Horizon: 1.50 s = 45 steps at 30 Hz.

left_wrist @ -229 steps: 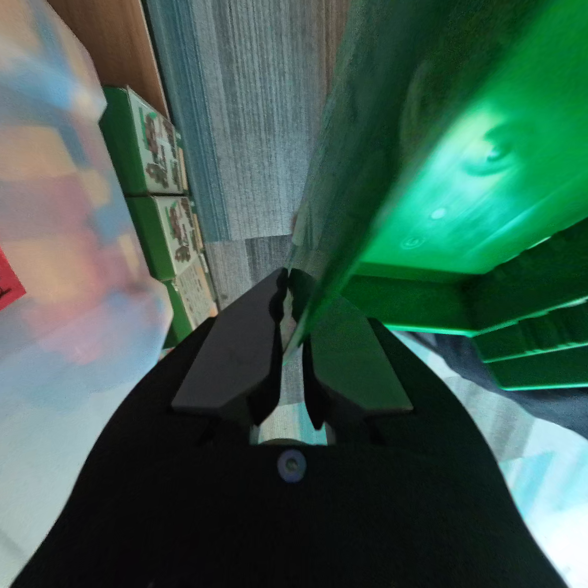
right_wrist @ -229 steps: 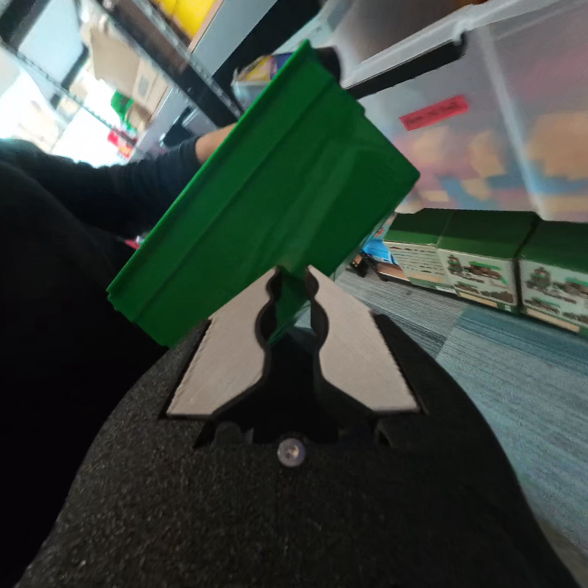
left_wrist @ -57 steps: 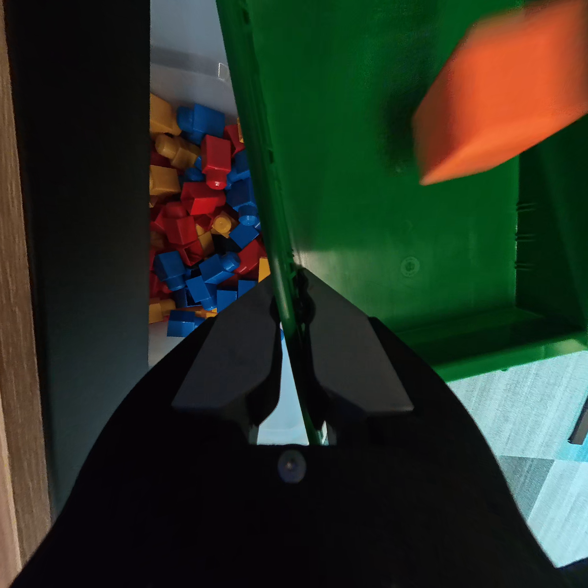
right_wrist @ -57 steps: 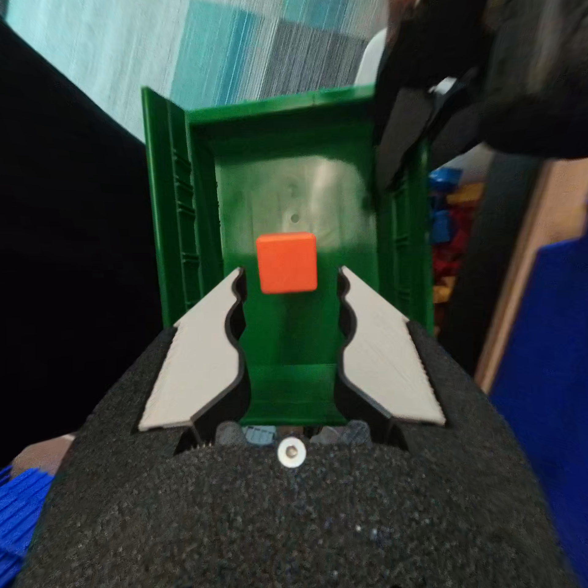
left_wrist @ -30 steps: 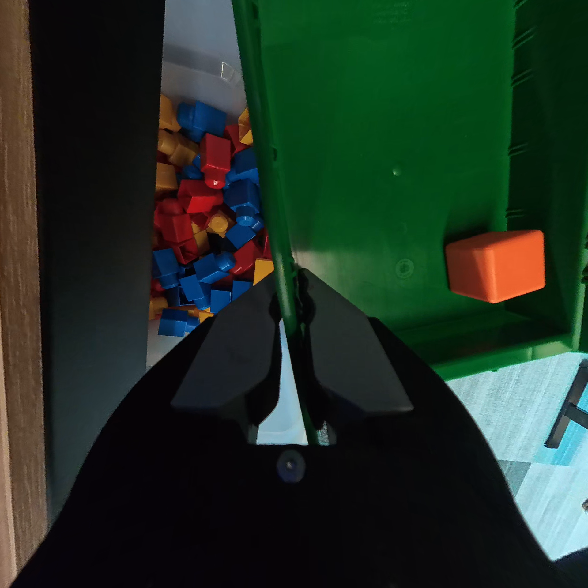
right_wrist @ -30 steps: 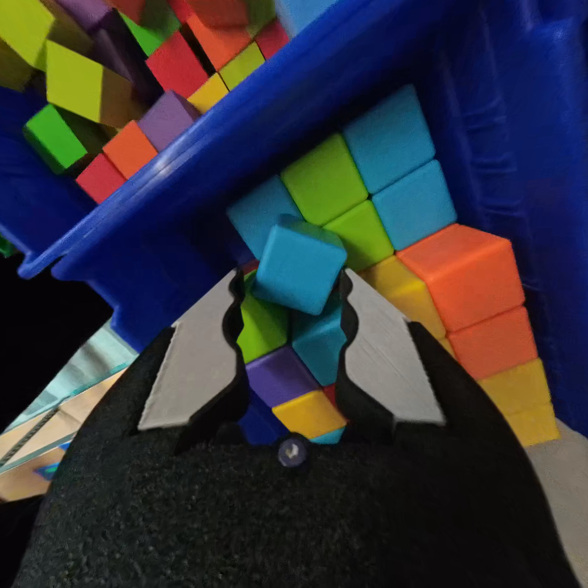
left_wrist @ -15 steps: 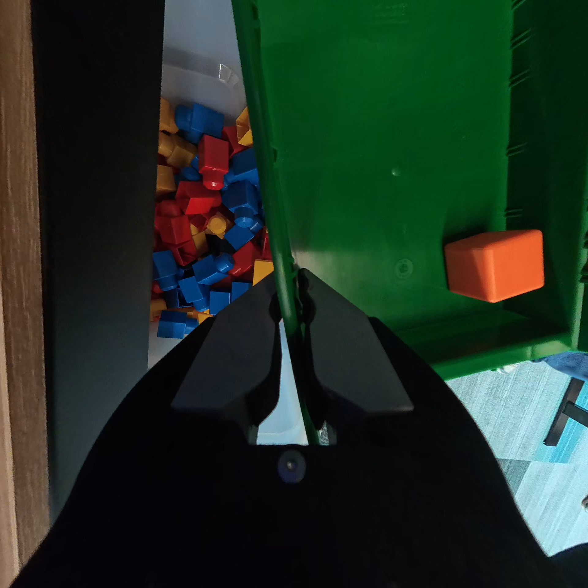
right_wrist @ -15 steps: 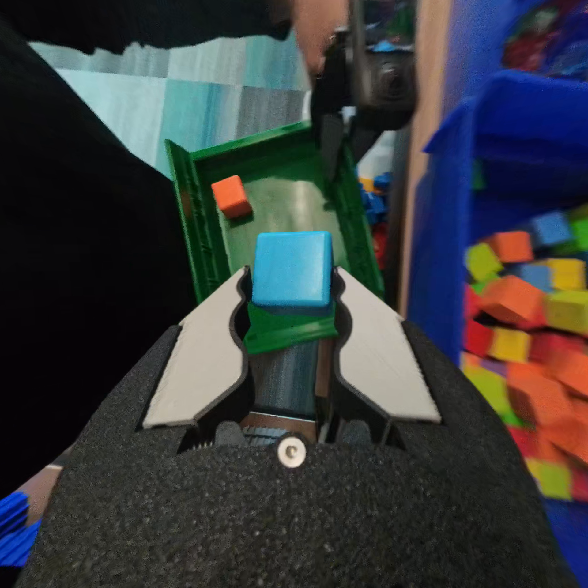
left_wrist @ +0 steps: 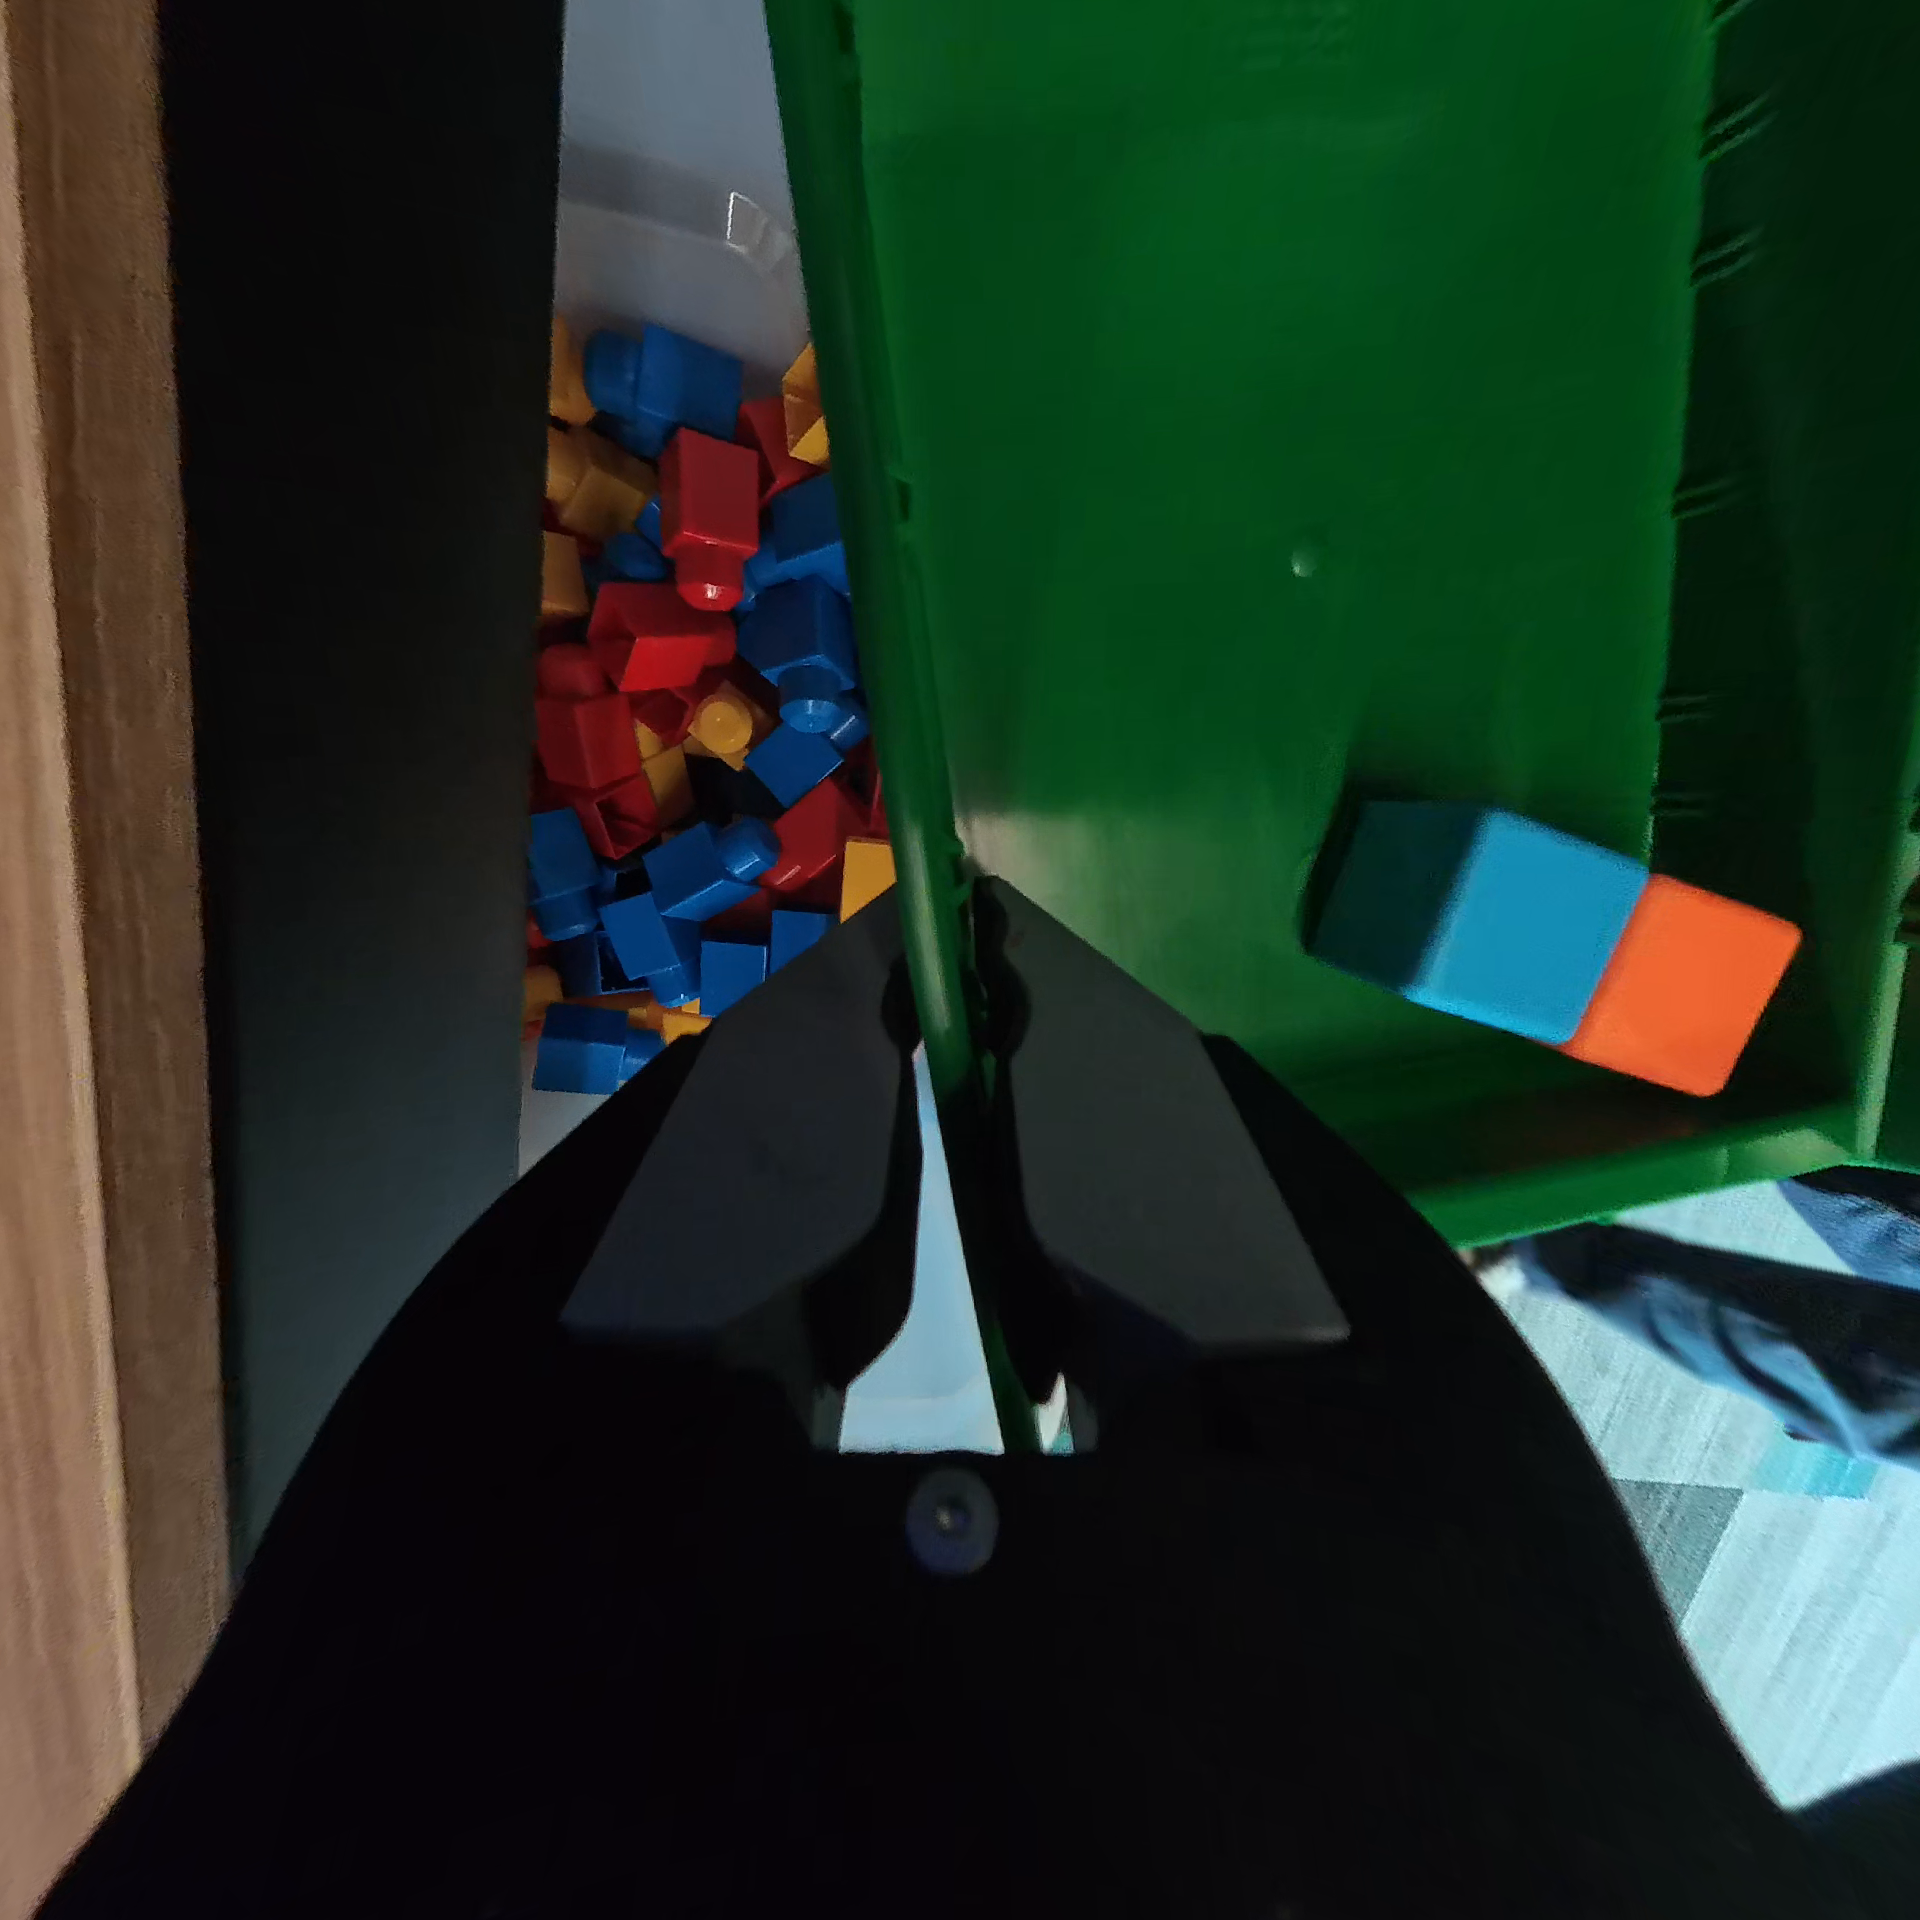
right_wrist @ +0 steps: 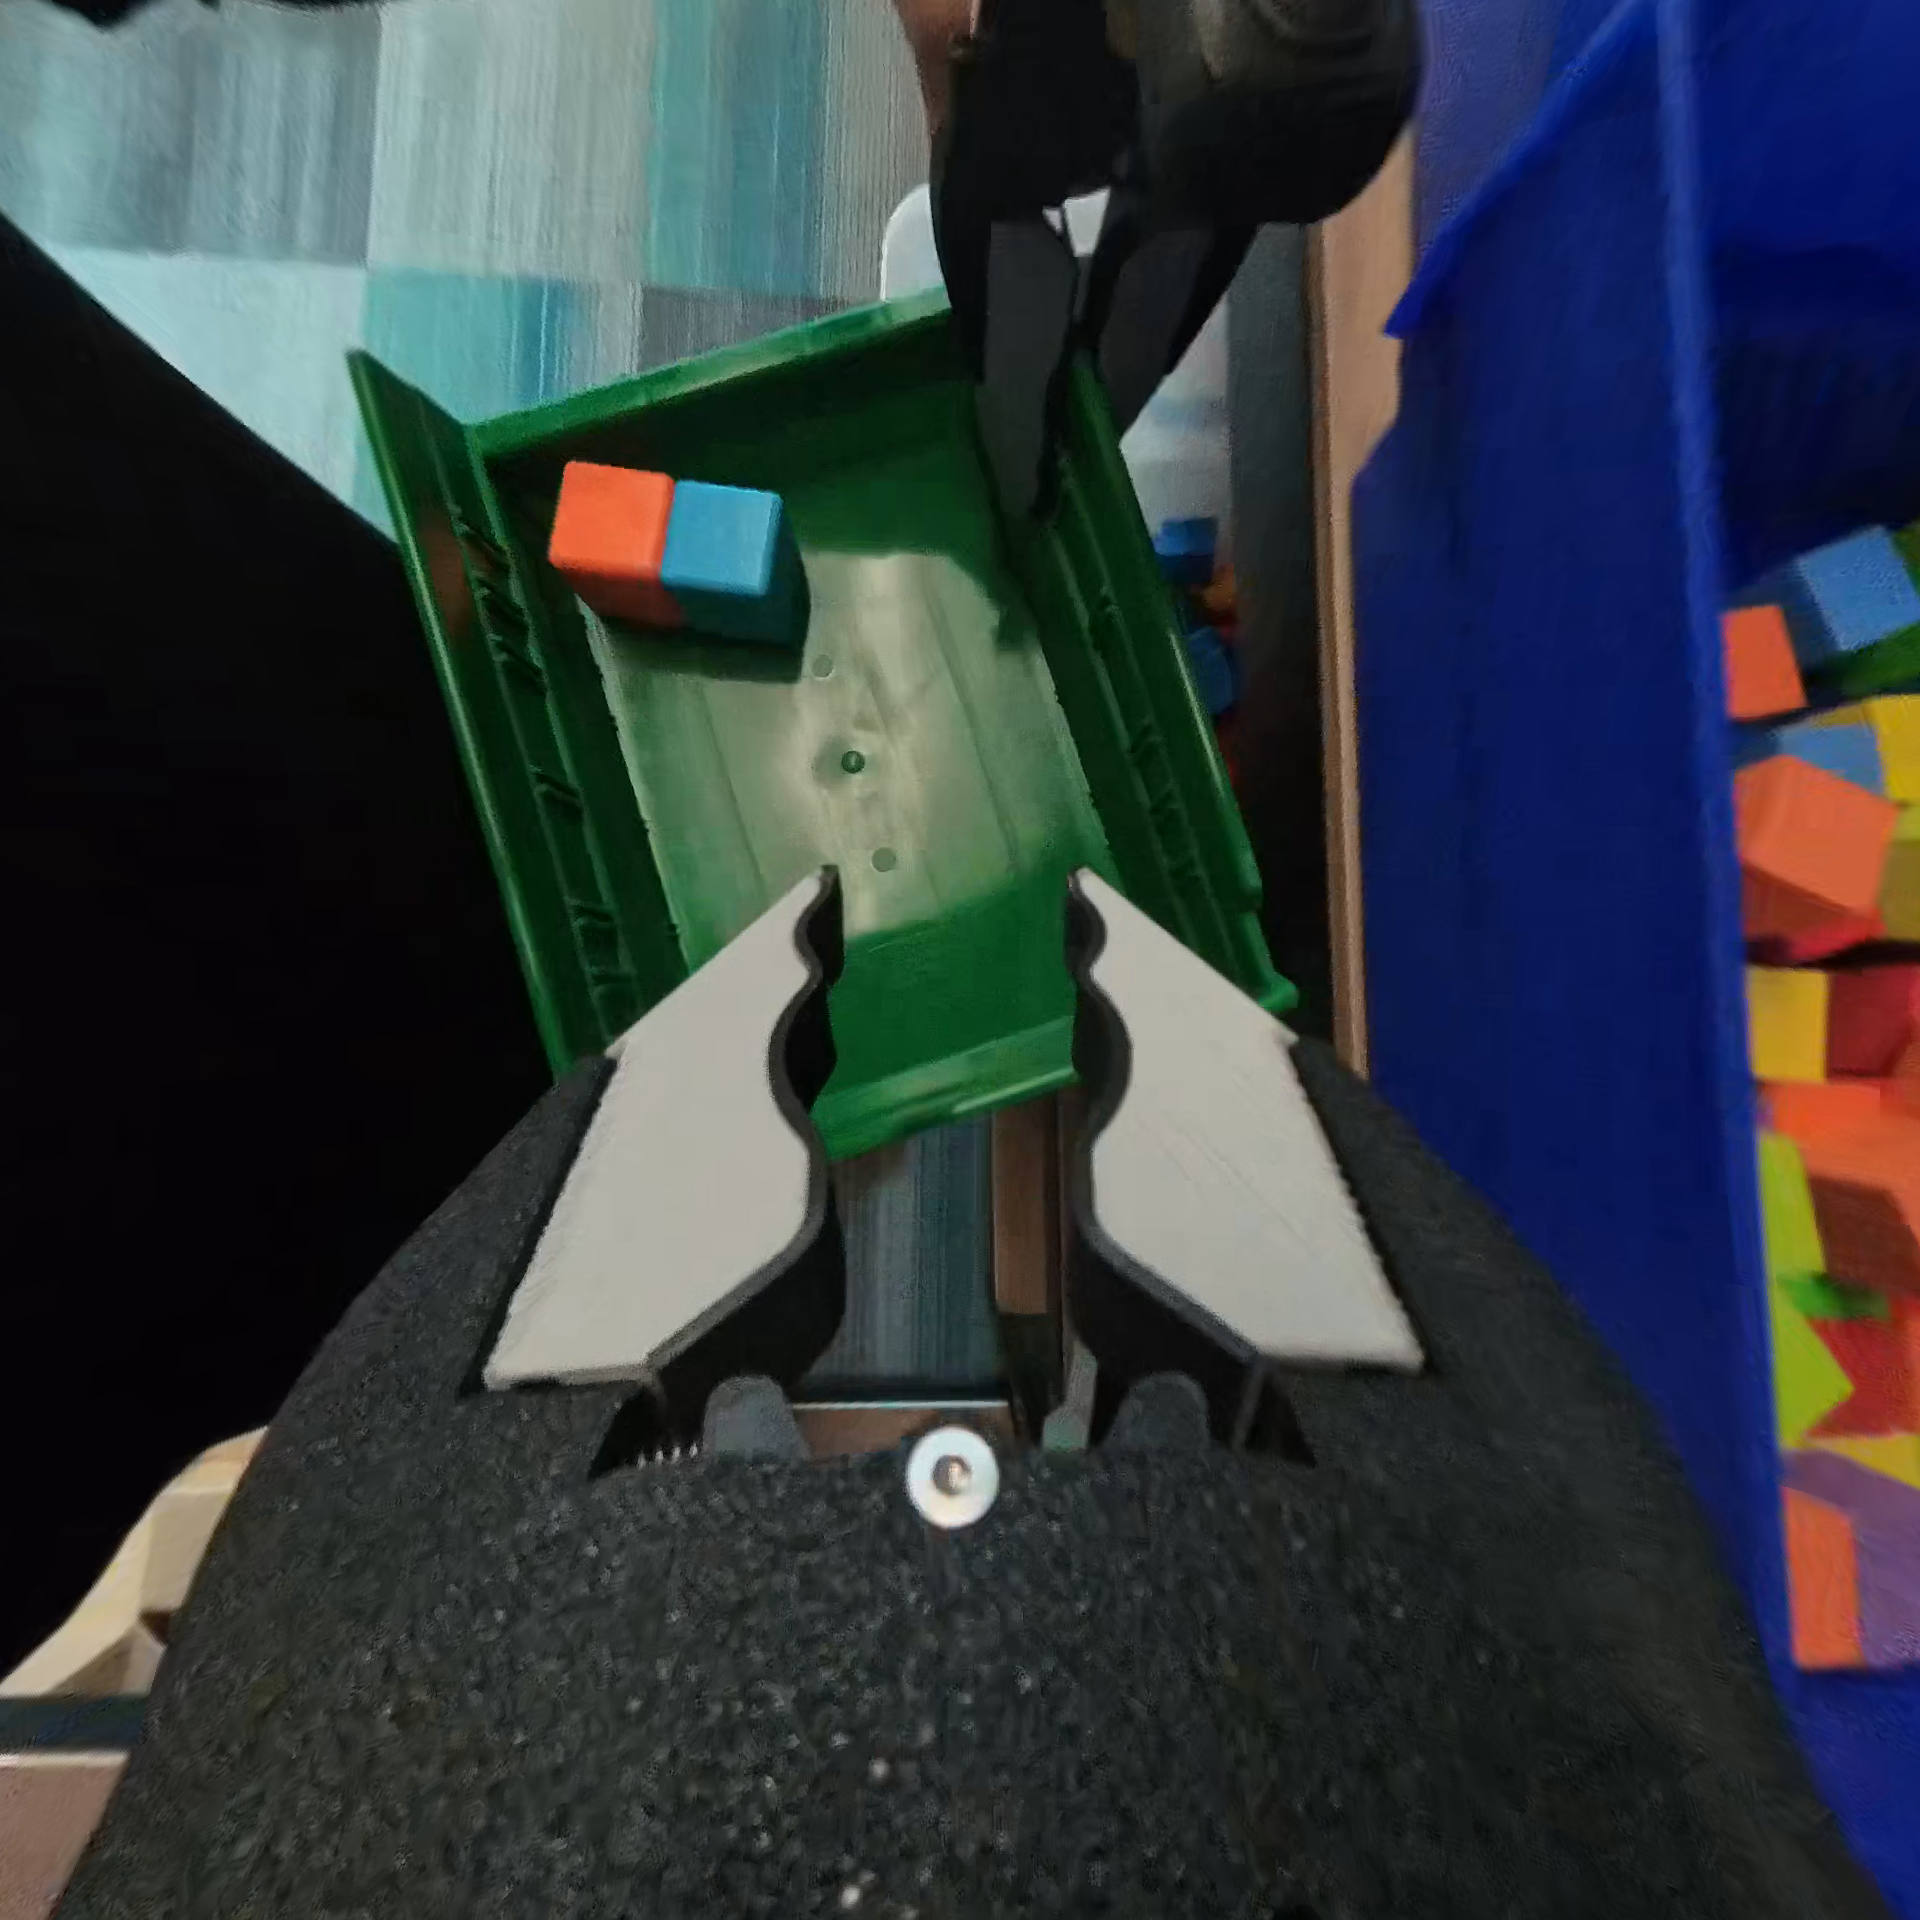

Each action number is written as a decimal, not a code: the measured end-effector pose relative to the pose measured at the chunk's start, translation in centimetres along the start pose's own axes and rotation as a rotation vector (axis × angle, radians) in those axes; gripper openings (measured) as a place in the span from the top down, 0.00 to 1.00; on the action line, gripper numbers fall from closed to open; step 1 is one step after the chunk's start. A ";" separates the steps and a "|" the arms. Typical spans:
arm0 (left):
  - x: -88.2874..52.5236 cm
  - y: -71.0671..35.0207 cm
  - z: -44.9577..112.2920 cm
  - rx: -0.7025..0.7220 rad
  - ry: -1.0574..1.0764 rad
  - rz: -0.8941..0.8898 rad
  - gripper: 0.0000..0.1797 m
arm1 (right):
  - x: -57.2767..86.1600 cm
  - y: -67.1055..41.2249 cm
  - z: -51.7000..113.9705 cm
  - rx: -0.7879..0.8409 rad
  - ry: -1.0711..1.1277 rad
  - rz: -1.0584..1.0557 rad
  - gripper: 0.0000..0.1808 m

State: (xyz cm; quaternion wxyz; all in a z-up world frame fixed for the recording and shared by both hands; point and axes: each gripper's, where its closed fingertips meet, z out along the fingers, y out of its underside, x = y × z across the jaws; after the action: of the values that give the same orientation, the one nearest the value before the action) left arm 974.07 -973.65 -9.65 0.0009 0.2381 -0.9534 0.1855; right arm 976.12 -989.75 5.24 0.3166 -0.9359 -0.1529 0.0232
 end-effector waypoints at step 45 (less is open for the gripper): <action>-0.2 0.3 0.0 0.014 0.009 -0.017 0.97 | 17.5 17.6 -13.9 -0.592 0.044 0.085 0.74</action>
State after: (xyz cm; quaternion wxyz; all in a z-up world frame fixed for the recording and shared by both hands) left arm 974.11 -973.27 -9.76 0.0052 0.2453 -0.9500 0.1932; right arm 999.52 -1005.82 6.72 0.0322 -0.9933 -0.1069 -0.0294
